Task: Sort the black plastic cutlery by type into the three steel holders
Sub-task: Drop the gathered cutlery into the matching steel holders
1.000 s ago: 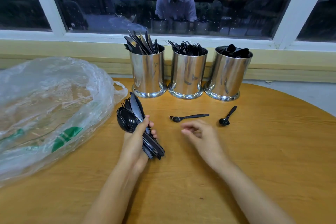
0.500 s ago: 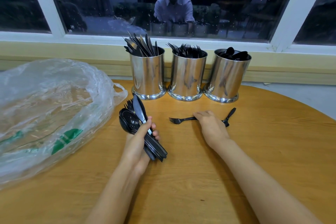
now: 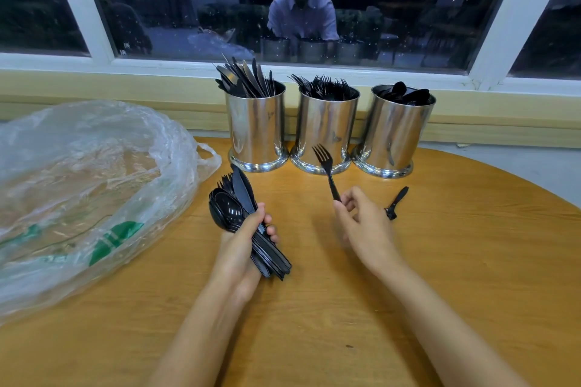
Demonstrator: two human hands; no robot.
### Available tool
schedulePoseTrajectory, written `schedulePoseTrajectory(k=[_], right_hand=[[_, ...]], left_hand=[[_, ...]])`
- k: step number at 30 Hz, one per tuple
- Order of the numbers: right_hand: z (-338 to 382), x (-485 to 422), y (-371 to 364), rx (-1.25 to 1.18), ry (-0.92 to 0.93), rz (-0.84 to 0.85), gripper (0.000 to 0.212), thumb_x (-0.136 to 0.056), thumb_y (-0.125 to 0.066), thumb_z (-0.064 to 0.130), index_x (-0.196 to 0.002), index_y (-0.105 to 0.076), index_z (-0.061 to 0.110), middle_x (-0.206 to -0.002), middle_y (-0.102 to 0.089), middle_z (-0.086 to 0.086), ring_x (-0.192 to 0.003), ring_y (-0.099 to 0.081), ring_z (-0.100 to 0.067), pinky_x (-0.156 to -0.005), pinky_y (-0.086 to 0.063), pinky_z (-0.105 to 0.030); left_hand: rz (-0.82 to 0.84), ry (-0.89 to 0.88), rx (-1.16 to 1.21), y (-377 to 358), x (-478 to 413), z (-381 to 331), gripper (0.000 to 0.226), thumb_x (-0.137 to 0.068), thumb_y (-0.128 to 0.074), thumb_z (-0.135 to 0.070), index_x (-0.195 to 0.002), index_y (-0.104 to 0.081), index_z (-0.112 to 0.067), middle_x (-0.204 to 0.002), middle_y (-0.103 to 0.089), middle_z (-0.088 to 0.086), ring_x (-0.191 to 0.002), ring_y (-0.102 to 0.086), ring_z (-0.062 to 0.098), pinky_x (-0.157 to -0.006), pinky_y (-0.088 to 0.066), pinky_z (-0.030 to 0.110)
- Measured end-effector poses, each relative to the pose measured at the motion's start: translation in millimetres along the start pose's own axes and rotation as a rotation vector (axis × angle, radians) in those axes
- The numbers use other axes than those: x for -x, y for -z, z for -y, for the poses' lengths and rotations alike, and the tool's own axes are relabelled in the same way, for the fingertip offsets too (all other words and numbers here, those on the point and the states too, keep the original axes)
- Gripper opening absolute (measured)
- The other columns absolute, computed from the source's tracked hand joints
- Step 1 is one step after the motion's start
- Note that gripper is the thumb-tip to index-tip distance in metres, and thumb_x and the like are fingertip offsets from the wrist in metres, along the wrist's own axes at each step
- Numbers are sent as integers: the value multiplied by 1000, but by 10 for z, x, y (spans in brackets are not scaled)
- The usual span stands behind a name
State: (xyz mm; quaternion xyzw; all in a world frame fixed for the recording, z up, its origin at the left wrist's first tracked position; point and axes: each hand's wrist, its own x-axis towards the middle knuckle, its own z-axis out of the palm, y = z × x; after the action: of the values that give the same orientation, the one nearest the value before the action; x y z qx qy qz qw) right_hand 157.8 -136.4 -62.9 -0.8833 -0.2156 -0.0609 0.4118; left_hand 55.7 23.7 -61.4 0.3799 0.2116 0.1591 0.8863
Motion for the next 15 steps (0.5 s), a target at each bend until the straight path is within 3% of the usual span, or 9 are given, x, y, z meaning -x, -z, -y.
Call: schedulePoseTrajectory(k=[2,5,8,11,15], right_hand=[[81,96,-30,-230,-106,69,14,-97,-53,29,-85,-54,23,-78,-61,3,-65,-57,-16,-56,-48,-35],[188,238,-82,-567,-314,231,13,-100,-49,19,-98,-62,19,-80,-59,4,-60,-48,-7,-53,-38,-20],[298,311,-116,-834,-391,249,19,-100,-50,10,-110,-65,12,-79,-65,-3,-64,-57,-10,-59,-47,-21],[410,348,-147,-858,-322,131,16,-95,-56,4,-103,-68,11,-75,-68,-6,-62,-64,-9,-60,-53,-18],[434,381,-268,-685,-177,68,14,-88,-66,5,-92,-73,16,-77,-69,1,-64,-64,-8,-62,-52,-19]], left_hand=[[-10,6,-5,-5,-2,12,9,-91,-65,-18,-100,-63,-15,-71,-59,-2,-60,-53,10,-58,-50,23],[-32,22,-16,-12,-4,29,8,-91,-66,-19,-96,-63,-13,-71,-59,-1,-62,-53,11,-56,-50,22],[-51,38,-39,-11,-4,38,13,-91,-67,-23,-94,-62,-12,-72,-60,0,-65,-54,13,-60,-51,24],[-56,14,-68,-22,7,45,22,-86,-68,-31,-95,-64,-11,-74,-62,0,-69,-56,14,-69,-51,29],[-24,-5,-103,-34,6,65,35,-78,-67,-37,-99,-62,-9,-77,-61,2,-73,-57,14,-76,-51,31]])
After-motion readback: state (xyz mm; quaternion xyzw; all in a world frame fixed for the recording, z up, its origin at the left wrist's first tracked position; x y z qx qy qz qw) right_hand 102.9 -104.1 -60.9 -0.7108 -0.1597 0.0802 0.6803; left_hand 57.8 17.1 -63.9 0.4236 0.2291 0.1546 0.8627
